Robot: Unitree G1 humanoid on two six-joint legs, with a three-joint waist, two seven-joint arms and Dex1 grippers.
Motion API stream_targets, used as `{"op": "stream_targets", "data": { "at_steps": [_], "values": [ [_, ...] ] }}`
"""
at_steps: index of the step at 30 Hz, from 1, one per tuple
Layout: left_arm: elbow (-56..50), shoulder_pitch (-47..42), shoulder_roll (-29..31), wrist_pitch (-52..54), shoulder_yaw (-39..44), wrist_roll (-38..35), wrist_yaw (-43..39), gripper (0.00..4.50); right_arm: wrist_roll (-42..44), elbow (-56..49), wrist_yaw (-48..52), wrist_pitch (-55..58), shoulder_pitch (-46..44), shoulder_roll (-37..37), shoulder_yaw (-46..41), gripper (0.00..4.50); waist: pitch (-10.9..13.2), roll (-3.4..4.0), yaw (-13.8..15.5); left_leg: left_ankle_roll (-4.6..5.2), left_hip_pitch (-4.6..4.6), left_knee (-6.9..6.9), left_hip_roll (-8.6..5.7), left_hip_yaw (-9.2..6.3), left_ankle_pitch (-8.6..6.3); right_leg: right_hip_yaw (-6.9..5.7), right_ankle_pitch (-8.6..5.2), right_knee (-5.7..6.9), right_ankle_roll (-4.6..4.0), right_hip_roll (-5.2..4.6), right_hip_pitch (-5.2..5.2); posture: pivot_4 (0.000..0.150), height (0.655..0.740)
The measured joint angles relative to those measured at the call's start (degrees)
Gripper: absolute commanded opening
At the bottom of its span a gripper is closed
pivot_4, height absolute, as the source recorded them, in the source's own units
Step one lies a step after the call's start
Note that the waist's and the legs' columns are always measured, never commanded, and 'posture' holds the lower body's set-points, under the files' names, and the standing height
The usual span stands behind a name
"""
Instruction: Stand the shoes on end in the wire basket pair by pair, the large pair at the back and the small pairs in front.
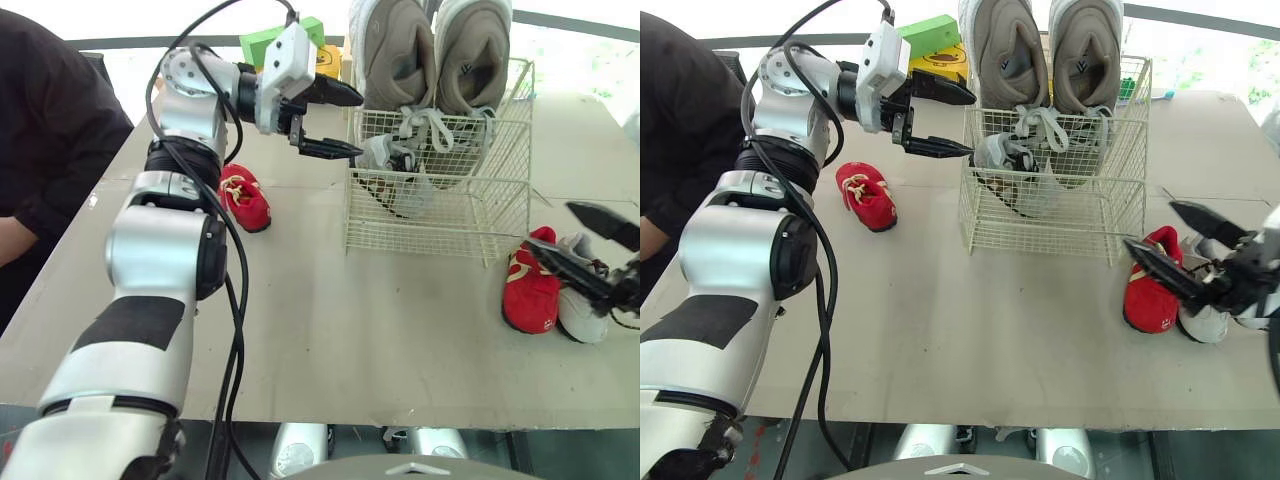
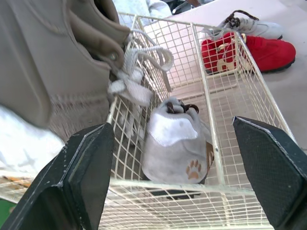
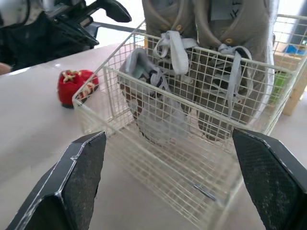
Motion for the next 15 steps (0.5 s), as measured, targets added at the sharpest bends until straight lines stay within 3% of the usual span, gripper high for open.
{"op": "stream_targets", "data": {
  "at_steps": [5, 7, 11, 15],
  "values": [
    [-17.57, 7.06, -0.14, 17.11, 2.16, -5.28, 2.91, 4.23, -1.33, 7.52, 10.1, 3.63, 1.53, -1.69, -6.63, 4.0, -0.04, 0.07, -0.09, -0.01, 0.03, -0.02, 0.02, 0.01, 0.01, 0.07, 0.04, 0.0, -0.07, -0.01, 0.0, 0.15, 0.74],
    [-27.46, 12.97, -1.06, 26.23, 1.54, -6.39, 6.85, 4.23, -1.51, 7.61, 13.4, 4.35, 1.54, -1.77, -8.93, 4.0, -0.05, 0.1, -0.11, -0.03, 0.05, -0.01, 0.04, -0.01, 0.02, 0.06, 0.03, 0.06, -0.06, -0.01, 0.0, 0.15, 0.74],
    [-36.82, 15.61, -2.48, 37.88, -0.05, -6.67, 14.18, 4.23, -1.47, 4.82, 14.08, 4.71, -0.65, -1.78, -9.12, 4.0, -0.03, 0.08, -0.1, -0.04, 0.06, 0.08, 0.03, -0.03, 0.02, 0.05, -0.06, 0.17, 0.12, -0.02, 0.0, 0.15, 0.74],
    [-42.83, 15.63, -2.36, 39.84, -4.81, -2.99, 19.54, 4.23, -0.9, 1.33, 11.84, 4.95, -3.29, -1.55, -8.77, 4.0, -0.05, 0.1, -0.04, -0.05, 0.19, 0.08, 0.01, -0.03, 0.03, 0.05, -0.07, 0.18, 0.13, -0.02, 0.12, 0.15, 0.74]
  ]
}}
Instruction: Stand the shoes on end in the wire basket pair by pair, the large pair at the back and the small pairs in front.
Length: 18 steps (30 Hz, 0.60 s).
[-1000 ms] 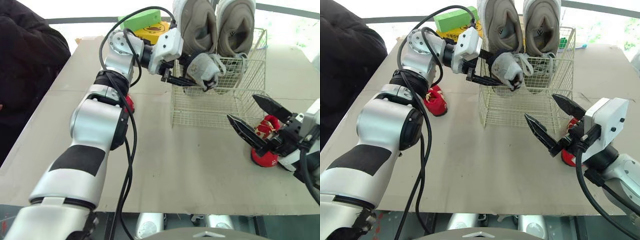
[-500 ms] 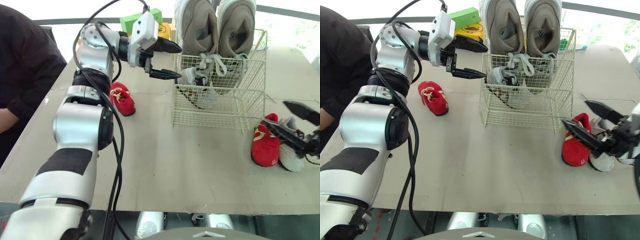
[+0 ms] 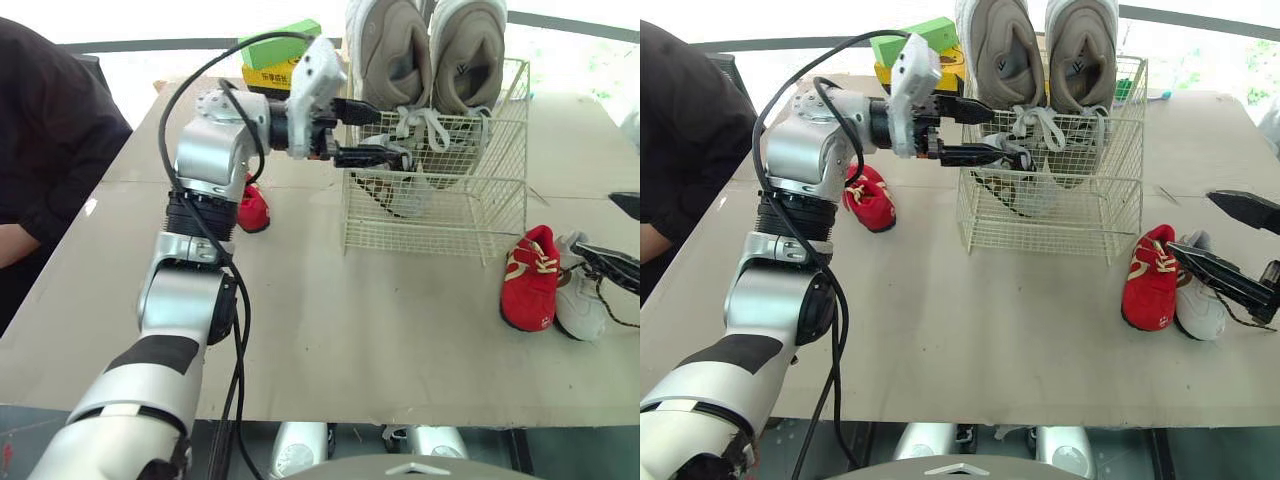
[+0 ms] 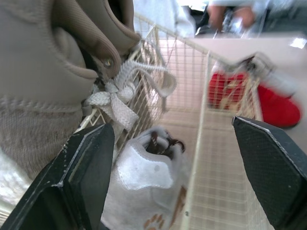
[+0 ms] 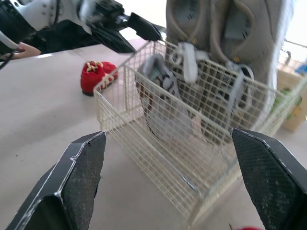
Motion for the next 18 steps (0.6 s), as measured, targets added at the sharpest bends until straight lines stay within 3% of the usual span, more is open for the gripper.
{"op": "stream_targets", "data": {
  "at_steps": [1, 2, 3, 10, 16, 18],
  "values": [
    [0.02, 0.06, 0.17, -0.27, -0.86, 0.67, 0.57, 4.23, 0.04, -0.43, -0.62, 0.16, -0.34, 0.25, 0.21, 4.0, 0.0, 0.0, 0.0, 0.0, 0.0, 0.0, 0.0, 0.01, 0.0, 0.01, 0.0, 0.0, -0.01, 0.0, 0.0, 0.15, 0.74],
    [0.54, 0.02, 0.28, -1.28, -1.82, 1.6, 1.07, 3.69, 0.06, -0.96, -1.39, 0.47, -0.5, 0.63, 0.4, 4.0, 0.0, 0.0, -0.01, 0.0, -0.01, 0.0, 0.0, 0.01, 0.0, 0.01, 0.01, 0.0, -0.02, 0.0, -0.01, 0.15, 0.74],
    [1.1, -0.05, 0.56, -2.46, -2.87, 2.5, 1.29, 3.5, 0.06, -1.59, -1.9, 0.74, -0.48, 0.97, 0.6, 4.0, 0.0, 0.0, -0.01, 0.0, -0.01, 0.0, 0.0, 0.01, 0.0, 0.01, 0.02, 0.0, -0.03, 0.0, -0.01, 0.15, 0.74],
    [9.01, -5.02, 1.64, -10.93, -7.48, 7.9, 1.04, 3.5, 1.5, -6.62, -5.23, 1.15, -0.78, 3.38, 1.49, 4.0, 0.0, 0.0, 0.03, 0.01, -0.06, 0.0, -0.02, 0.0, -0.01, -0.01, 0.05, -0.04, -0.09, -0.01, -0.02, 0.15, 0.74],
    [10.88, -5.69, 2.51, -16.3, -9.3, 10.7, 0.2, 3.5, 1.75, -9.53, -8.8, 0.73, -2.27, 5.71, 7.5, 4.0, 0.0, 0.0, -0.07, 0.01, -0.03, 0.0, -0.01, 0.03, 0.0, 0.02, 0.06, -0.01, -0.11, -0.01, -0.02, 0.15, 0.74],
    [10.91, -5.68, 3.22, -18.25, -9.57, 11.43, -0.03, 2.95, 0.74, -9.54, -9.6, 0.55, -3.27, 5.96, 10.15, 4.0, 0.0, 0.0, -0.13, 0.01, -0.01, 0.0, -0.01, 0.05, 0.0, 0.04, 0.06, 0.0, -0.12, -0.01, -0.02, 0.15, 0.74]
  ]
}}
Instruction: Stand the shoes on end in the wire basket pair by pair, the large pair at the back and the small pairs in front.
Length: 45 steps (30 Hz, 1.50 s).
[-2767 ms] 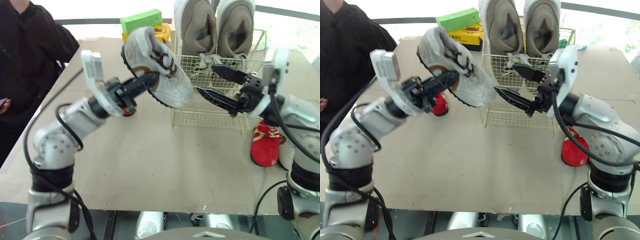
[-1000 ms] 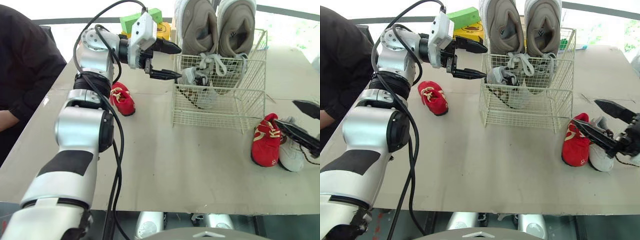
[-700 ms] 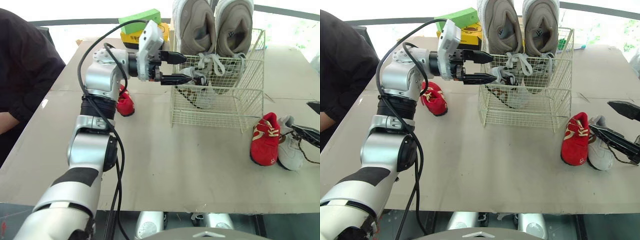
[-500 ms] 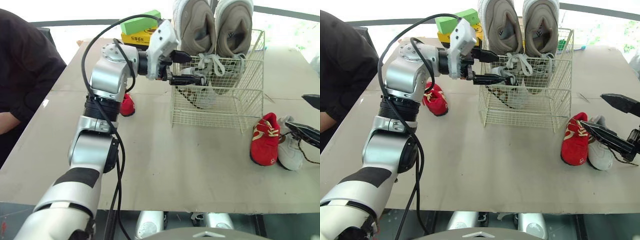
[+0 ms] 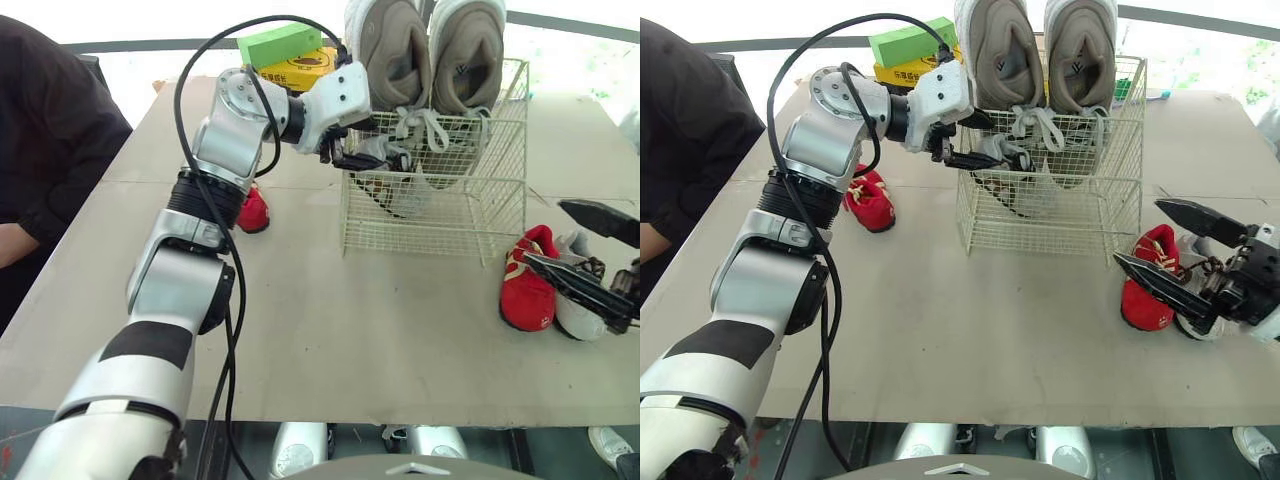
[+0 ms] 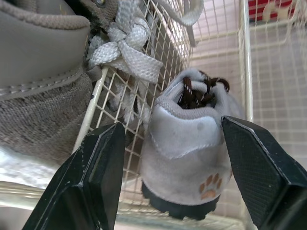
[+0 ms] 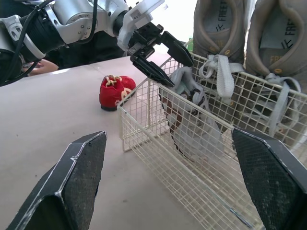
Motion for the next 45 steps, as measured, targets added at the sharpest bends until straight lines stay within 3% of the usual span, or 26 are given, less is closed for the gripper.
{"op": "stream_targets", "data": {
  "at_steps": [1, 4, 7, 18, 26, 37, 45],
  "values": [
    [0.05, 0.02, 0.38, -1.0, -0.32, 0.51, -0.21, 2.71, -0.56, 0.11, -0.15, -0.02, -0.61, 0.0, 1.39, 4.0, 0.0, 0.0, 0.01, 0.0, 0.0, 0.0, 0.0, 0.0, 0.0, 0.0, 0.01, 0.01, -0.02, 0.0, 0.0, 0.15, 0.74],
    [0.16, 0.06, 0.64, -3.22, -0.6, 1.52, -0.38, 1.22, -0.83, 0.36, -0.86, -0.13, -3.11, -0.01, 3.72, 4.0, 0.0, 0.0, 0.09, 0.0, -0.02, 0.01, 0.0, -0.01, 0.0, -0.02, 0.05, 0.0, -0.07, 0.0, 0.0, 0.15, 0.74],
    [0.37, 0.09, 0.96, -5.98, -1.15, 2.31, -0.48, 0.05, -0.82, 0.48, -1.09, -0.24, -4.65, -0.01, 5.29, 4.0, 0.0, 0.0, 0.08, 0.0, -0.02, 0.01, 0.0, 0.0, 0.0, -0.02, 0.05, -0.01, -0.08, 0.0, -0.01, 0.15, 0.74],
    [-1.07, 2.3, 3.72, -12.24, -0.23, 0.4, -2.66, 0.02, -0.81, 3.09, -0.22, -0.23, -8.1, -0.01, 9.15, 4.0, 0.0, 0.0, -0.42, 0.0, -0.05, 0.01, 0.04, 0.03, 0.0, 0.02, 0.06, 0.03, -0.09, 0.05, -0.09, 0.15, 0.74],
    [9.48, -4.02, 5.65, -34.5, 0.0, -0.19, -7.23, 0.02, -1.33, 5.06, 0.31, -0.23, -12.07, 0.0, 13.28, 4.0, 0.03, -0.03, -0.68, -0.01, -0.21, 0.0, 0.01, 0.11, 0.0, 0.05, 0.06, -0.01, -0.1, 0.03, -0.23, 0.15, 0.74],
    [21.76, -10.89, 4.09, -56.34, 2.04, -0.68, -9.09, 0.02, -2.23, 5.3, 0.1, -0.64, -12.73, 1.48, 14.77, 4.0, 0.03, -0.03, 0.15, 0.0, -0.18, 0.04, -0.01, 0.18, 0.0, 0.03, 0.07, 0.02, -0.09, 0.02, -0.22, 0.15, 0.74],
    [32.45, -23.12, 3.67, -71.37, -0.93, 5.06, -10.56, 0.02, -2.24, 6.11, 1.53, -0.79, -16.02, 1.58, 16.86, 4.0, 0.04, -0.07, 0.15, 0.03, -0.19, 0.04, -0.04, 0.2, -0.01, -0.02, 0.06, -0.02, -0.09, 0.03, -0.22, 0.15, 0.74]
  ]
}}
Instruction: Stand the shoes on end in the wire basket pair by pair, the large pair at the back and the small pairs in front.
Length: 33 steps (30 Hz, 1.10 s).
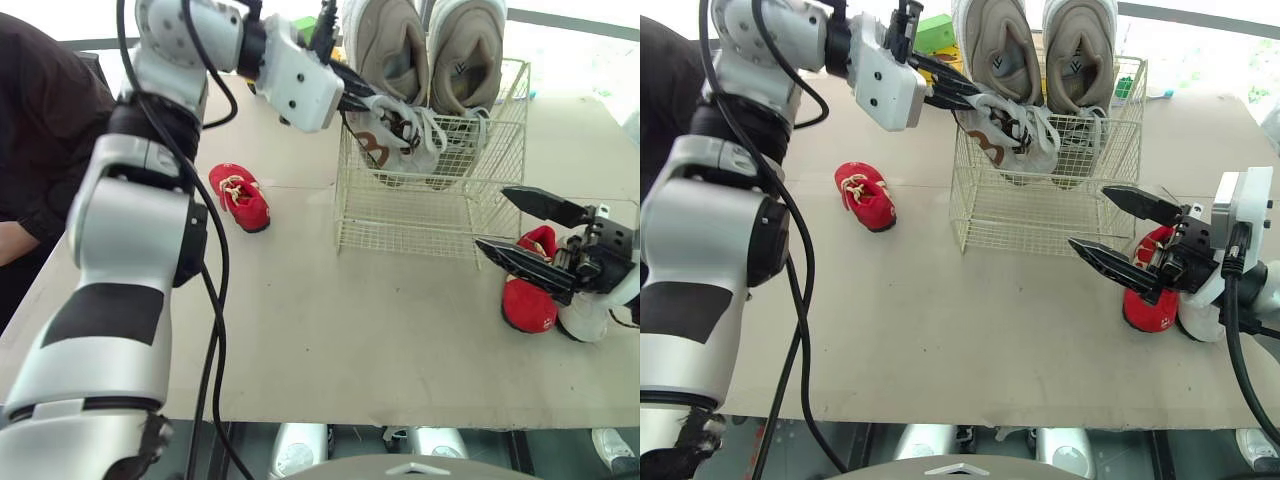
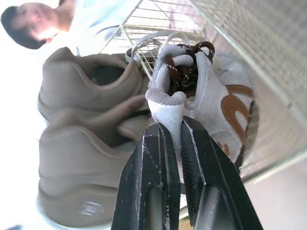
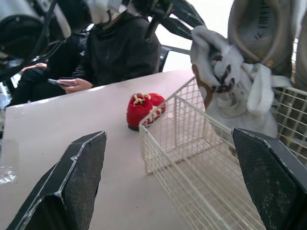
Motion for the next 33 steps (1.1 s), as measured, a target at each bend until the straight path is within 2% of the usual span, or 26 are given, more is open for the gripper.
{"op": "stream_targets", "data": {
  "at_steps": [7, 15, 33],
  "values": [
    [4.76, -5.17, -2.89, -8.3, -4.05, 2.89, -4.39, 0.02, -1.54, 4.33, 2.56, -0.04, -5.34, 0.0, 3.57, 4.0, 0.0, 0.0, -0.04, 0.01, 0.0, 0.0, 0.01, 0.02, 0.0, 0.03, 0.0, 0.01, 0.0, 0.01, -0.02, 0.15, 0.74],
    [8.09, -8.61, -5.37, -15.04, -7.88, 5.8, -7.11, 0.02, -3.42, 5.47, 3.68, -0.04, -5.83, 0.1, 4.66, 4.0, 0.01, -0.01, -0.03, 0.03, -0.02, 0.0, 0.02, 0.02, -0.02, 0.04, 0.0, -0.02, 0.0, 0.01, -0.02, 0.15, 0.74],
    [10.93, -16.19, -8.32, -23.64, -19.11, 17.25, -0.47, 0.02, -3.41, 2.71, 1.3, -0.05, -3.84, 1.64, 4.49, 4.0, 0.01, -0.02, -0.07, 0.05, -0.01, 0.0, 0.02, 0.01, -0.03, 0.18, -0.02, 0.0, 0.01, 0.01, -0.02, 0.15, 0.74]
  ]
}}
